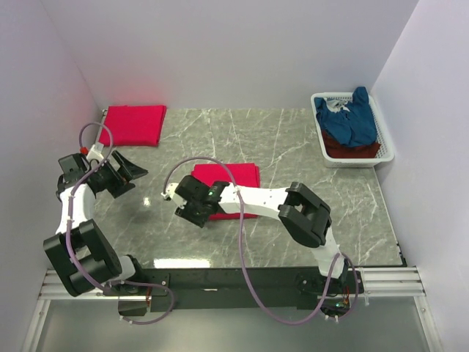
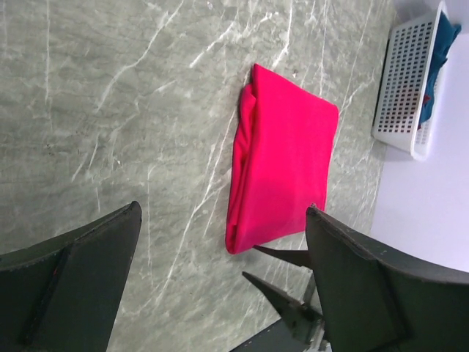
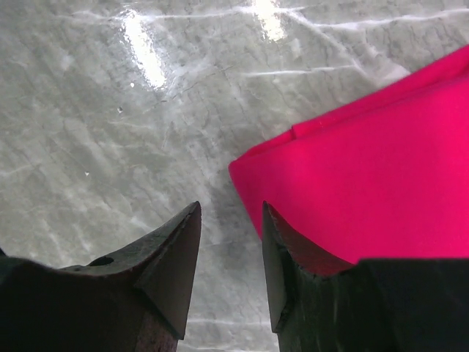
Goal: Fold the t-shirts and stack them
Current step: Neatly place the folded tshirt to the corner
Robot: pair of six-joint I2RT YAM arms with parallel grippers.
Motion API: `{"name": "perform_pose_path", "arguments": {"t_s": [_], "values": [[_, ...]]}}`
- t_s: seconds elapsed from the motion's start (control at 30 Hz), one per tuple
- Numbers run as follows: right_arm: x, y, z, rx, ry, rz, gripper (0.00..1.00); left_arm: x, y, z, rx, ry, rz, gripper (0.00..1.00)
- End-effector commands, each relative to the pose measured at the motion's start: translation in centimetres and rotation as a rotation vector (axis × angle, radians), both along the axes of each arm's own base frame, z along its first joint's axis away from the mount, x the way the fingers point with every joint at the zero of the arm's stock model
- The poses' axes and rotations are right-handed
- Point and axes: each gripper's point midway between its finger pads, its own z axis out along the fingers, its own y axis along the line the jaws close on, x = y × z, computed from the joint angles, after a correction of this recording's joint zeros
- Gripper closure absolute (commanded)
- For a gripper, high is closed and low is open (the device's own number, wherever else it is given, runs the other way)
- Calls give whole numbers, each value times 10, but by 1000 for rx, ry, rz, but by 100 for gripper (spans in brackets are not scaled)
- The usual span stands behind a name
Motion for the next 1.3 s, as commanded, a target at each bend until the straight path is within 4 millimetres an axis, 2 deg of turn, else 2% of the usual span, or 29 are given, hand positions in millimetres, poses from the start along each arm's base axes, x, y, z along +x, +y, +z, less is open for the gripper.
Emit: {"name": "perform_pose_path", "arguments": {"t_s": [0.0, 0.23, 0.33, 0.4, 0.43, 0.47, 0.5, 0.6, 0.73, 0.83, 1.03, 1.17, 1.27], "values": [[14, 17, 18, 38, -71, -1, 54, 7, 6, 6, 7, -24, 41, 1], [16, 18, -11, -1, -59, 11, 56, 4, 8, -2, 22, -29, 89, 1], [13, 16, -21, -13, -36, 22, 64, 3, 12, -8, 39, -7, 104, 1], [10, 15, -20, -11, -30, 27, 78, 4, 11, -10, 25, -6, 104, 0], [10, 15, -18, -7, -32, 33, 84, 2, 8, -14, 6, 2, 102, 0], [10, 16, -12, 6, -36, 36, 97, 5, 7, -14, 1, -20, 97, 1], [13, 16, -6, 20, -37, 34, 100, 5, 1, -18, -39, -8, 86, 4], [20, 16, 18, 81, -24, 39, 100, 5, -20, -39, -68, 29, 15, 9], [33, 11, 53, 179, -10, 16, 100, 4, -53, -66, -167, 77, -55, 1], [39, 7, 68, 242, 20, 0, 100, 10, -83, -74, -210, 83, -133, 1], [39, 4, 79, 292, 71, 4, 100, 24, -116, -86, -277, 109, -133, 1], [38, 5, 80, 296, 88, 7, 100, 28, -128, -101, -327, 176, -98, 1], [38, 8, 82, 306, 99, 4, 100, 29, -142, -101, -342, 186, -114, 1]]}}
